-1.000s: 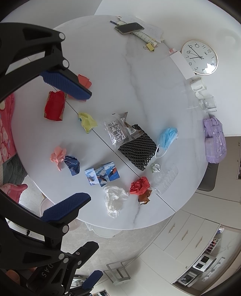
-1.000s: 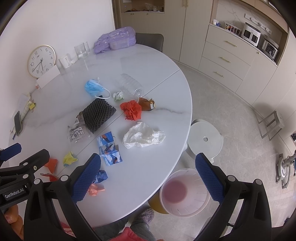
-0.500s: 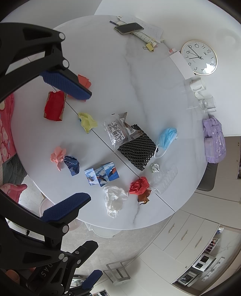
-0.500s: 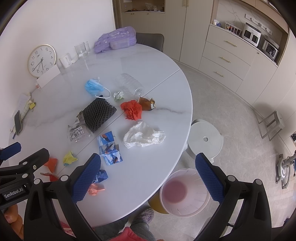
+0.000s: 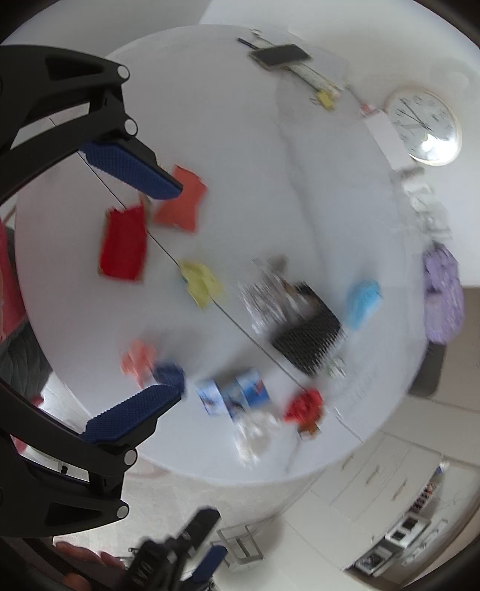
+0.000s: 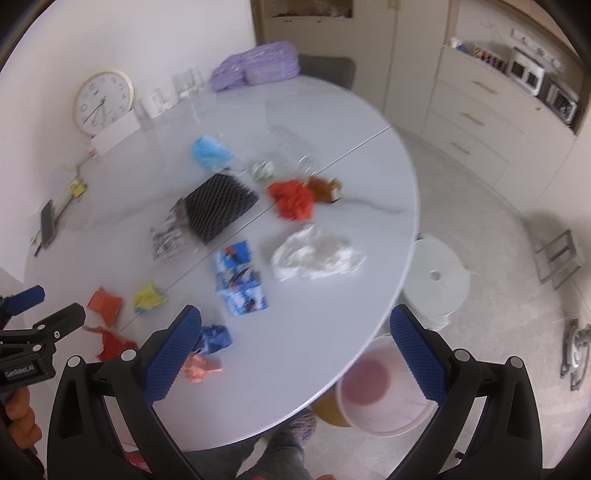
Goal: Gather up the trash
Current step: 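Reach the left tool to the red cardboard scrap and grasp it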
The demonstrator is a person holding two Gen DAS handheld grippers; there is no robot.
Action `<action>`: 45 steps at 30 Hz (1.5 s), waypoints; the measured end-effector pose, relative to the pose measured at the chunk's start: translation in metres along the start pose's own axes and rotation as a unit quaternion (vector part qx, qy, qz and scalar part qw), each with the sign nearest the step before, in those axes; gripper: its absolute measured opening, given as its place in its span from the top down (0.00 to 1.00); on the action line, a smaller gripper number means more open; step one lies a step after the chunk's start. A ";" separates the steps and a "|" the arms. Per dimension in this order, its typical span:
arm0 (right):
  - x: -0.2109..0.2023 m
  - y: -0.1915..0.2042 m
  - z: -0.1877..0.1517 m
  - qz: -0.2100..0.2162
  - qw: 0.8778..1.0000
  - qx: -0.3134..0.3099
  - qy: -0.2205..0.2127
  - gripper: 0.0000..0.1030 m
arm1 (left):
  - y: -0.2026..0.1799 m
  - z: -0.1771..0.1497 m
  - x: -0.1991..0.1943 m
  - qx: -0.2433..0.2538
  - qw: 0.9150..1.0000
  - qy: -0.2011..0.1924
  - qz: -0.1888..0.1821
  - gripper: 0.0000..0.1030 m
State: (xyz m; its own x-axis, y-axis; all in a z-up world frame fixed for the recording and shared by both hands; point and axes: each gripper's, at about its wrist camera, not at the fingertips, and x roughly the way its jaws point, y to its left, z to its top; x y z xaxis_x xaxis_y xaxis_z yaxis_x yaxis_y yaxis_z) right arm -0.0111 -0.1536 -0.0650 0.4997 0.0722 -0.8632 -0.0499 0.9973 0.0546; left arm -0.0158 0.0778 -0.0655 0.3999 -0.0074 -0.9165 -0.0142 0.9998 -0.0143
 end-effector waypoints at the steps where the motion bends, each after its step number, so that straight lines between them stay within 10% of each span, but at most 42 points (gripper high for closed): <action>1: 0.006 0.002 -0.004 0.007 1.000 -0.003 0.004 0.02 | 0.008 -0.006 0.004 -0.007 1.000 0.005 0.002 0.07; 15: 0.064 0.020 -0.046 0.046 0.991 -0.103 0.073 0.02 | 0.077 -0.064 0.067 -0.225 0.968 0.112 0.003 0.08; 24: 0.070 0.024 -0.039 0.069 0.986 -0.134 0.068 0.02 | 0.084 -0.065 0.093 -0.459 0.875 0.151 -0.022 0.08; 32: 0.075 0.018 -0.035 0.090 0.987 -0.108 0.075 0.02 | 0.071 -0.078 0.115 -0.540 0.822 0.177 0.034 0.08; 40: 0.072 0.008 -0.035 0.104 0.987 -0.097 0.080 0.02 | 0.063 -0.085 0.130 -0.544 0.815 0.199 0.036 0.45; 45: 0.074 0.006 -0.035 0.121 0.985 -0.092 0.086 0.02 | 0.049 -0.089 0.122 -0.498 0.847 0.181 0.035 0.61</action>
State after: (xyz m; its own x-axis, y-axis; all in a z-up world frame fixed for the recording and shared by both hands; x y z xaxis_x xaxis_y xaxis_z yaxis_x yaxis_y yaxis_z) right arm -0.0048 -0.1431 -0.1467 0.3017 0.2887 -0.9086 -0.3129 0.9302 0.1917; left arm -0.0496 0.1247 -0.2134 0.0620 -0.1343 -0.9890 -0.8648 0.4875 -0.1204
